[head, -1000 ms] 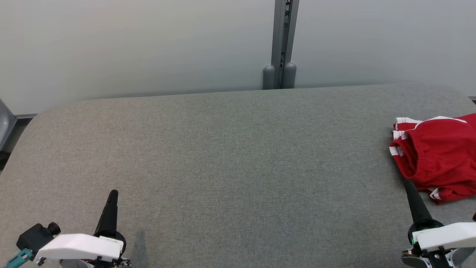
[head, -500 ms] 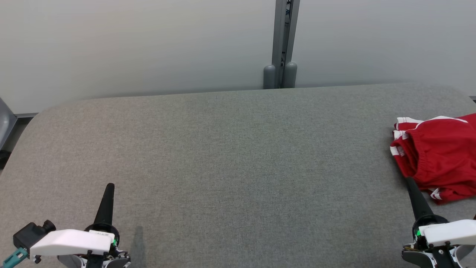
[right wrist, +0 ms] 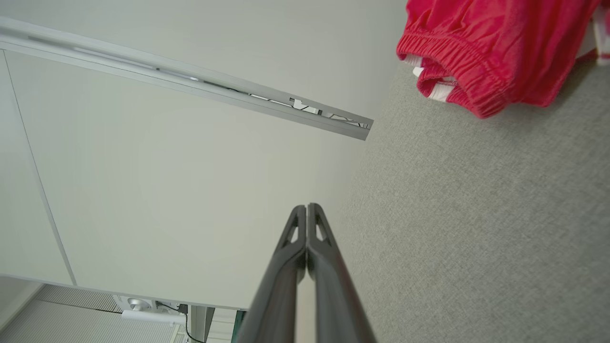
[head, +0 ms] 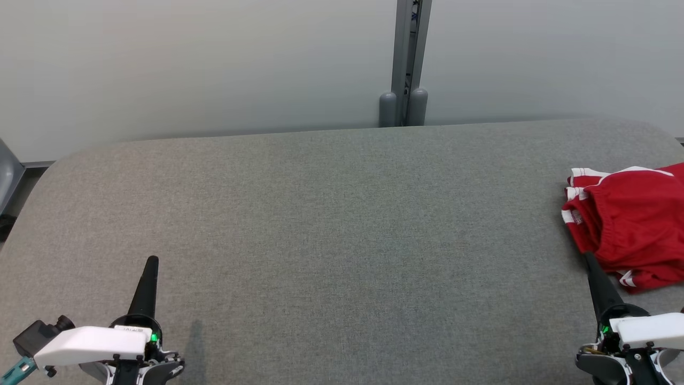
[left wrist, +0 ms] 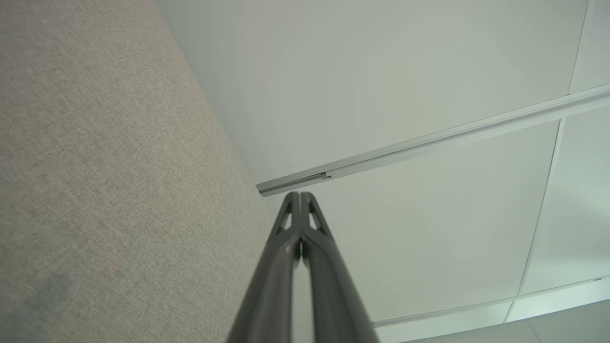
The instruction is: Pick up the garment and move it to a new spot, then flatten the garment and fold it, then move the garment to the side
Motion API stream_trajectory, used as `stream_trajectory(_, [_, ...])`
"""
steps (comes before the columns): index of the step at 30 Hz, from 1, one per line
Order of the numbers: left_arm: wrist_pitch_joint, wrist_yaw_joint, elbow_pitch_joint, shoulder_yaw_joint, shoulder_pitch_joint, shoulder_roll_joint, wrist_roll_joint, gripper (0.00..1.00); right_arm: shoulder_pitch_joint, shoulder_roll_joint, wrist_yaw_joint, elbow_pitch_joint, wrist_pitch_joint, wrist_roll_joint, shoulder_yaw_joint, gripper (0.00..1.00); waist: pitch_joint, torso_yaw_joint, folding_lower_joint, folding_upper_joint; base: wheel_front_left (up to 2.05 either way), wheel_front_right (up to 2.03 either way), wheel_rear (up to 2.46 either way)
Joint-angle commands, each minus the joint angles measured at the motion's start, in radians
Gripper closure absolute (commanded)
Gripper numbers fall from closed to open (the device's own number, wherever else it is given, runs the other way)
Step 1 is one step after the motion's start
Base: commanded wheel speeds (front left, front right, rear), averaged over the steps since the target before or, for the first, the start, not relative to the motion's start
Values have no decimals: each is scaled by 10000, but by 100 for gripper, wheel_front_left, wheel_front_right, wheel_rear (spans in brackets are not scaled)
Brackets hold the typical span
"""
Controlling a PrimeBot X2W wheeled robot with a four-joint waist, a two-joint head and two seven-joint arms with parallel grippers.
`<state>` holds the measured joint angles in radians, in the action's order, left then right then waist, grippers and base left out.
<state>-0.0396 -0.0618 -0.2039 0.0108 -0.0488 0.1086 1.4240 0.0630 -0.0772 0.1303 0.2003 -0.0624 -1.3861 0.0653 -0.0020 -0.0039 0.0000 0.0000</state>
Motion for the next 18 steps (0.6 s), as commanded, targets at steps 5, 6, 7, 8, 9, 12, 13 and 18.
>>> stream_trajectory(5, [-126, -215, -65, 236, -334, -65, 524, 100, 211, -8, 5, 68, -118, -595, 113, 100, 9, 7, 0, 0, 0, 0, 0])
stream_trajectory(6, [-143, -233, -82, 256, -331, -79, 570, 100, 229, -3, 7, 83, -133, -674, 123, 100, 11, 8, 0, 0, 0, 0, 0])
stream_trajectory(7, [-166, -264, -100, 281, -335, -93, 628, 100, 247, 4, 7, 101, -146, -751, 130, 100, 12, 10, 0, 0, 0, 0, 0])
stream_trajectory(8, [-192, -292, -115, 304, -351, -103, 692, 100, 263, 11, 7, 118, -161, -826, 136, 100, 14, 11, 0, 0, 0, 0, 0])
stream_trajectory(9, [-201, -302, -121, 332, -375, -112, 761, 100, 277, 16, 5, 136, -172, -907, 143, 100, 15, 12, 0, 0, 0, 0, 0])
stream_trajectory(12, [-240, -344, -146, 382, -411, -137, 892, 100, 298, 26, 7, 166, -196, -1050, 158, 100, 18, 14, 0, 0, 0, 0, 0])
stream_trajectory(13, [-252, -374, -160, 401, -422, -152, 954, 100, 305, 30, 5, 185, -209, -1122, 166, 100, 20, 15, 0, 0, 0, 0, 0])
stream_trajectory(18, [-332, -462, -228, 520, -504, -225, 1253, 100, 351, 60, 7, 256, -257, -1475, 211, 100, 27, 21, 0, 0, 0, 0, 0])
